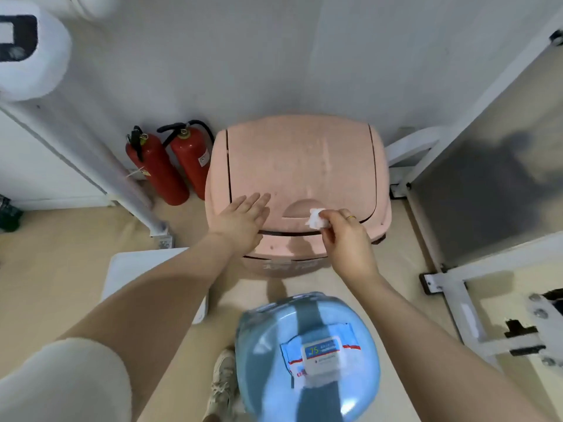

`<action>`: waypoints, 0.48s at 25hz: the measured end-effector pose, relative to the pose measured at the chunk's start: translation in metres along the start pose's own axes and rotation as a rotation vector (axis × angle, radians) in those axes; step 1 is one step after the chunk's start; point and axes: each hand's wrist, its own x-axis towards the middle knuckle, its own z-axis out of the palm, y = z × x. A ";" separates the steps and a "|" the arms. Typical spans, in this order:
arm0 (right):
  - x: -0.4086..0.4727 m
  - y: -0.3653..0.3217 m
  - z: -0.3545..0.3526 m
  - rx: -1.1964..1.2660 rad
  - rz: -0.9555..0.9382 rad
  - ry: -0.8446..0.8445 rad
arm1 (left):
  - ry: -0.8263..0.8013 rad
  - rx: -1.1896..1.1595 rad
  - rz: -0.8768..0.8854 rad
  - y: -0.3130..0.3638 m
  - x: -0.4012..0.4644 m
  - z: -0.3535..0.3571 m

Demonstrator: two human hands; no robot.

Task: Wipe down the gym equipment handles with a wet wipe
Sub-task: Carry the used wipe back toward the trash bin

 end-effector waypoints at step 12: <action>0.086 0.013 0.138 -0.478 0.204 -0.616 | 0.085 0.085 0.171 -0.078 0.104 0.079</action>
